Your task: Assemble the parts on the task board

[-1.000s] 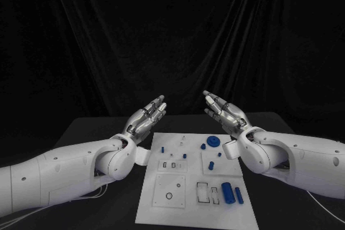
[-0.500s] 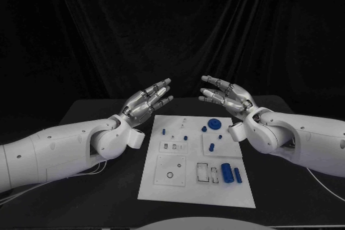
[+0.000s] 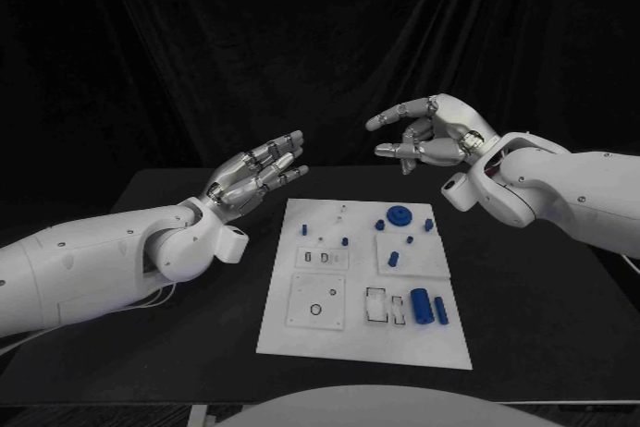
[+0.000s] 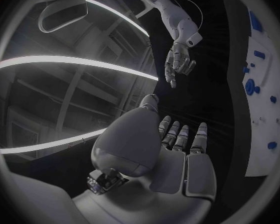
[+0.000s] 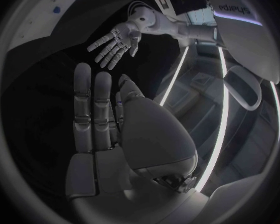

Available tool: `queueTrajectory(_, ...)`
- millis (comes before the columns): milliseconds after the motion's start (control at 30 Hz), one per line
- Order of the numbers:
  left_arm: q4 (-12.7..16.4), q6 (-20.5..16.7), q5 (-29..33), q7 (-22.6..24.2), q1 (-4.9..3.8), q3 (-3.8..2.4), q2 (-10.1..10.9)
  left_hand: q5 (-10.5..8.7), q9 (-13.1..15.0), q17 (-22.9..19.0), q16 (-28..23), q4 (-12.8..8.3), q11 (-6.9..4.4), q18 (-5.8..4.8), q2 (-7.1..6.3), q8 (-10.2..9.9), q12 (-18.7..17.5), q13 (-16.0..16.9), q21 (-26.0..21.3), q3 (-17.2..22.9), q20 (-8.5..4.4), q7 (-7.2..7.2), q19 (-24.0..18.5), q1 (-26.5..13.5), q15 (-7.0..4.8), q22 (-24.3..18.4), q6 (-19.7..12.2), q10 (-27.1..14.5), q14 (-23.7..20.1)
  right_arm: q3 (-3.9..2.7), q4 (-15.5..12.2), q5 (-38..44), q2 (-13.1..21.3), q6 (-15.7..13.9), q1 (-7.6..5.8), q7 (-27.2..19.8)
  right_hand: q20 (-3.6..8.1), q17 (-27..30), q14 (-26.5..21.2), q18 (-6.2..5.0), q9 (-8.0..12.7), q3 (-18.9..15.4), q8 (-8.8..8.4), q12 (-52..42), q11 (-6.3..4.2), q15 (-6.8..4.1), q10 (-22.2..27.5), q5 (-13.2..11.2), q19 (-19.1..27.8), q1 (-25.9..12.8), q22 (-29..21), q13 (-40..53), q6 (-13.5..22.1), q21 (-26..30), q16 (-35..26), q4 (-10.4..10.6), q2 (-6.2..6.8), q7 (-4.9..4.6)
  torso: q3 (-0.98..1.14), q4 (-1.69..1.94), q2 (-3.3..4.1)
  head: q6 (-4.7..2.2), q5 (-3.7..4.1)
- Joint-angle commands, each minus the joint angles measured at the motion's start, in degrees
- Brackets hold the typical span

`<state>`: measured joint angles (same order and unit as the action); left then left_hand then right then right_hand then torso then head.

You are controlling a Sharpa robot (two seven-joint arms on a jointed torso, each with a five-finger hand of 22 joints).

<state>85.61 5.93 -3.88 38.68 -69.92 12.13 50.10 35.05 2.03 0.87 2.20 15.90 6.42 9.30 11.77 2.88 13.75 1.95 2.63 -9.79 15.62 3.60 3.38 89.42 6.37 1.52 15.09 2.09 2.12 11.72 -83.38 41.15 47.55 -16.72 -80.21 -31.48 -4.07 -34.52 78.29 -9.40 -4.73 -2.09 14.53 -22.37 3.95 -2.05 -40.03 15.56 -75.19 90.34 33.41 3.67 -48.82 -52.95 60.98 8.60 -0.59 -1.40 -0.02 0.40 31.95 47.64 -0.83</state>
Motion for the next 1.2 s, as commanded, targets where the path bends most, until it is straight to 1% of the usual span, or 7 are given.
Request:
queueTrajectory(33, 0.39, -1.70, -2.59, 9.71, -1.39, -0.07, 0.53, 0.87, 0.14, 0.26, 0.98, -0.07, 0.62, 1.09, -0.13, 0.24, 1.41, 0.19, 0.46, 0.60, 0.53, 0.70, 0.48, 1.07, 0.57, 0.16, 0.87, 0.27, 0.49, 0.04, -0.09, 22.66, 0.17, -4.00, -1.46, 6.38, 0.69, -11.64, 4.09, 2.03, -0.06, 0.97, -1.13, 2.90, 0.05, -0.52, -5.57, 2.30, -3.31, 0.03, 11.64, -0.05, -2.62, -9.63, 8.15, 0.95, 0.72, 0.08, -0.06, 0.28, 0.72, 0.50, 0.64)
queueTrajectory(133, 0.91, -2.32, -2.74, 10.07, -2.57, -0.07, 1.11, 1.40, 0.21, 0.39, 1.60, -0.08, 0.95, 1.09, -0.29, 0.40, 2.54, 0.31, 0.70, 0.97, 0.58, 0.93, 0.85, 1.52, 0.77, 0.24, 1.48, 0.62, 0.93, 0.04, -1.07, 36.20, 0.88, -6.08, -2.35, 12.13, 1.14, -11.33, 4.95, 2.54, -0.09, 3.50, -3.31, 7.66, 0.06, -0.78, -11.66, 7.32, -4.44, -0.62, 18.16, -0.13, -3.96, -15.32, 8.40, 2.26, 3.13, 0.83, -0.14, 0.46, 1.48, 0.33, 0.74)
queueTrajectory(433, 3.20, -2.78, -2.86, 10.07, -5.08, -0.07, 2.46, 2.61, 0.48, 0.54, 2.61, -0.73, 0.88, 0.97, -0.81, 1.11, 3.79, 0.37, 0.95, 2.12, 0.88, 3.28, 1.27, 2.82, 1.21, 0.28, 3.82, 0.90, 1.48, 0.03, -3.64, 56.52, 2.56, -0.55, -3.53, 26.17, 1.15, -16.49, 5.99, 2.98, -0.95, 7.27, -6.31, 13.16, -0.25, -0.94, -15.96, 0.25, -4.19, -6.67, 22.78, 0.59, -4.51, -18.60, 11.45, 6.76, 7.92, 1.74, -0.68, 1.05, 3.82, -0.82, 1.46)
queueTrajectory(767, 4.78, -2.43, -2.88, 9.72, -6.04, -0.06, 3.33, 3.23, 0.91, 0.73, 3.77, -0.87, 1.35, 0.89, -1.15, 2.26, 5.14, 0.49, 1.25, 2.98, 1.02, 4.31, 1.77, 3.22, 1.74, 0.35, 7.62, 1.45, 2.17, 0.03, -5.02, 61.39, 3.35, 4.50, -3.73, 30.36, 1.11, -18.68, 5.79, 2.75, -2.40, 11.16, -8.69, 15.67, -0.63, -1.08, -14.86, 10.56, -2.69, -6.25, 22.98, 1.93, -2.29, -18.33, 12.34, 5.03, 10.56, 2.99, -0.91, 2.77, 7.58, -4.63, 3.82)
queueTrajectory(933, 4.03, -1.61, -2.88, 8.92, -6.12, -0.06, 2.64, 3.33, 0.95, 0.78, 4.12, -0.86, 1.61, 0.86, -1.22, 2.40, 5.54, 0.53, 1.30, 3.17, 1.04, 4.57, 1.86, 3.26, 1.94, 0.36, 8.22, 1.64, 2.40, 0.04, -3.33, 61.86, 2.40, 5.64, -3.46, 30.10, 1.14, -20.14, 5.55, 2.62, -3.06, 11.40, -9.22, 14.98, -0.72, -1.08, -14.28, 6.33, -1.97, -7.07, 22.49, 3.01, -1.36, -17.85, 13.04, 4.82, 10.81, 2.99, -1.07, 3.38, 8.80, -5.71, 4.47)
queueTrajectory(1067, 3.43, -0.71, -2.88, 7.99, -6.15, -0.05, 2.12, 3.39, 1.03, 0.85, 4.51, -0.87, 1.91, 0.81, -1.23, 2.62, 5.72, 0.54, 1.32, 3.42, 1.07, 4.89, 1.92, 3.36, 2.25, 0.35, 9.02, 1.72, 2.65, 0.04, -1.83, 62.00, 1.60, 6.53, -2.79, 29.66, 0.94, -20.37, 4.87, 2.28, -4.16, 9.62, -10.19, 13.15, -0.60, -0.82, -12.40, -6.80, -0.91, -9.26, 21.42, 5.22, 1.05, -16.78, 13.13, 6.52, 11.42, 2.33, -1.14, 3.49, 9.15, -5.96, 4.58)
queueTrajectory(1200, 2.77, 0.21, -2.88, 7.51, -6.15, -0.05, 1.61, 3.55, 1.17, 1.06, 5.82, -0.96, 2.52, 0.58, -1.27, 3.12, 6.64, 0.62, 1.76, 4.23, 1.23, 5.38, 2.64, 3.68, 3.14, 0.50, 10.69, 2.20, 3.60, 0.04, -0.62, 62.05, 1.01, 6.82, -1.73, 28.67, 0.64, -19.66, 4.22, 1.93, -4.67, 9.65, -10.64, 12.34, -0.20, -0.54, -9.74, -4.12, 0.16, -8.28, 19.67, 6.51, 4.04, -15.32, 12.65, 6.92, 11.64, 1.95, -1.13, 3.61, 9.41, -5.76, 4.66)
